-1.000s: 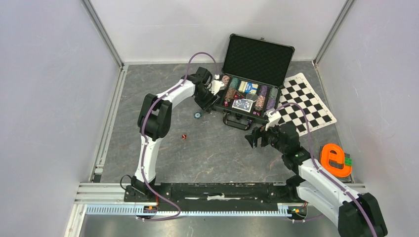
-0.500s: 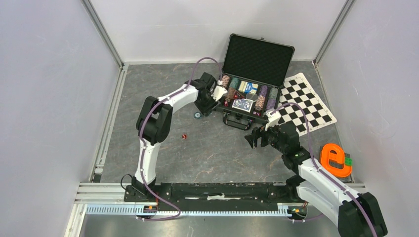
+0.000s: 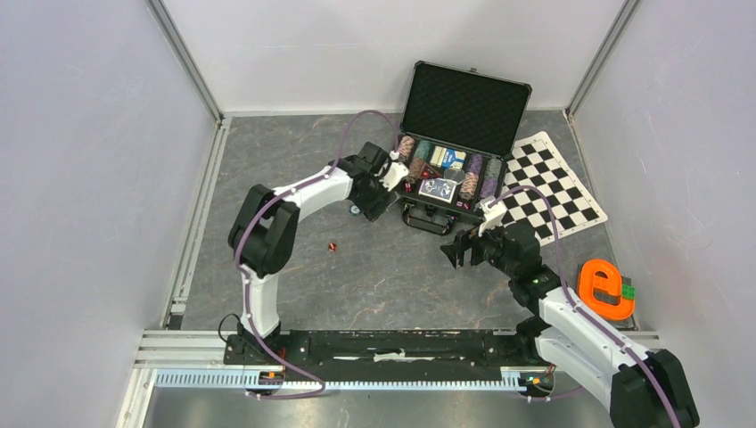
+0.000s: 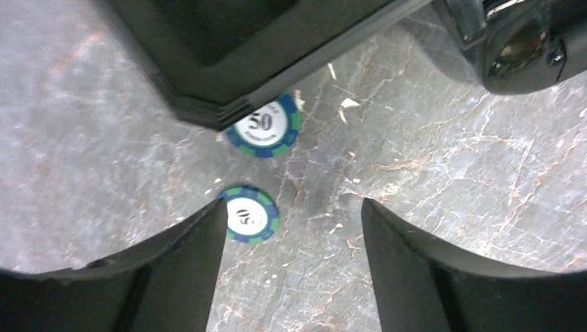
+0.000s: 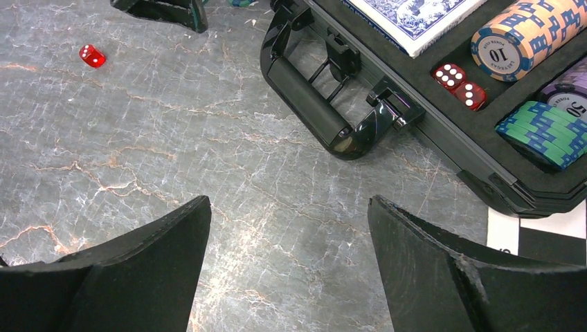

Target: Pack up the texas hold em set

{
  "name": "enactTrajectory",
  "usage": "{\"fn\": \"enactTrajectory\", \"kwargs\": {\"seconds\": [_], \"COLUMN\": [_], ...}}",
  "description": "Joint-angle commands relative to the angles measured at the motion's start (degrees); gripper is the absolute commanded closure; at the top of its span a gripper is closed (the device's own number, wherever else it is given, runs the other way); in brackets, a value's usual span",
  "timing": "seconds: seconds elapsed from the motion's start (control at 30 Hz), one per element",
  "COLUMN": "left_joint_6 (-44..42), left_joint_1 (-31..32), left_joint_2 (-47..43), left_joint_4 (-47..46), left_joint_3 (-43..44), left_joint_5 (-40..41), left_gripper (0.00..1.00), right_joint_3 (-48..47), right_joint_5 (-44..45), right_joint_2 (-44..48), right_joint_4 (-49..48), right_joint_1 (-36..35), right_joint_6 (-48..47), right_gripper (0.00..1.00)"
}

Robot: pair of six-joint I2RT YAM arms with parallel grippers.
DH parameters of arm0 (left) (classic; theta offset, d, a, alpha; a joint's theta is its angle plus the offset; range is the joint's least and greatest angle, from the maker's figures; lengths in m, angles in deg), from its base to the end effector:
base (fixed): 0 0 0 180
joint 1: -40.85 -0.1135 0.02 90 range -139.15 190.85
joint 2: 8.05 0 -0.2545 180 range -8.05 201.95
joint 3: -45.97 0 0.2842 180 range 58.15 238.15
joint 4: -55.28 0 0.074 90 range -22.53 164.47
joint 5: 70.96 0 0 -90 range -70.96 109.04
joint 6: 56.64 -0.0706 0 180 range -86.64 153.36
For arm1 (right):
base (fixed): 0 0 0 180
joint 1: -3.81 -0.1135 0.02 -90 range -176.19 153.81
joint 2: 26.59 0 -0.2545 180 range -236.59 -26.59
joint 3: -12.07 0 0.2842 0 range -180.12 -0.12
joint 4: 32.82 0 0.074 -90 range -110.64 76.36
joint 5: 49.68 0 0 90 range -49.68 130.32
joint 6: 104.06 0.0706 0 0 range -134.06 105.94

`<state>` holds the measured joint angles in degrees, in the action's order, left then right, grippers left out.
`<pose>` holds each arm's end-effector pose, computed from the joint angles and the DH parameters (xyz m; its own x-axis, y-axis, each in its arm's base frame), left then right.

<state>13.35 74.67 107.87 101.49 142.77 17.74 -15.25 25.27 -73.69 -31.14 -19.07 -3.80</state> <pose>0.3814 -0.2574 0.1179 -0.5163 0.7577 -0.3992 0.7886 0.6024 0.1235 0.2200 0.1127 0.1517 -0.4382 0.0018 -0.8989 -0.5285 0.8084 0.2592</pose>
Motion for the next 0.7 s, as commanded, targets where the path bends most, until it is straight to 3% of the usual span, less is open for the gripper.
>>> {"fn": "enactTrajectory", "kwargs": {"seconds": [0.0,0.17,0.33,0.67], "left_joint_6": [0.79,-2.53,-6.18,-8.76], "left_joint_1": [-0.25,-1.29,-1.48,-2.52], "left_joint_2": [-6.98,0.07,6.82,10.25], "left_joint_4": [-10.35,-2.10,4.16,7.46], "left_joint_3": [-2.24,7.04,13.82,16.51], "left_joint_5": [3.67,-0.12,-2.86,-4.87], "left_gripper": [0.18,0.09,0.18,0.23], "right_joint_3": [-2.20,-2.09,-3.01,-3.16], "right_joint_5": [-0.91,-0.82,-1.24,-0.60], "right_joint_2": [1.59,2.48,1.27,0.38], "right_joint_4": [-1.52,-1.54,-1.05,-1.19], "right_joint_1": [-0.15,-0.15,-0.14,-0.13], "right_joint_6": [0.05,0.01,-0.19,-0.25], "right_gripper": [0.11,0.11,0.11,0.11]}}
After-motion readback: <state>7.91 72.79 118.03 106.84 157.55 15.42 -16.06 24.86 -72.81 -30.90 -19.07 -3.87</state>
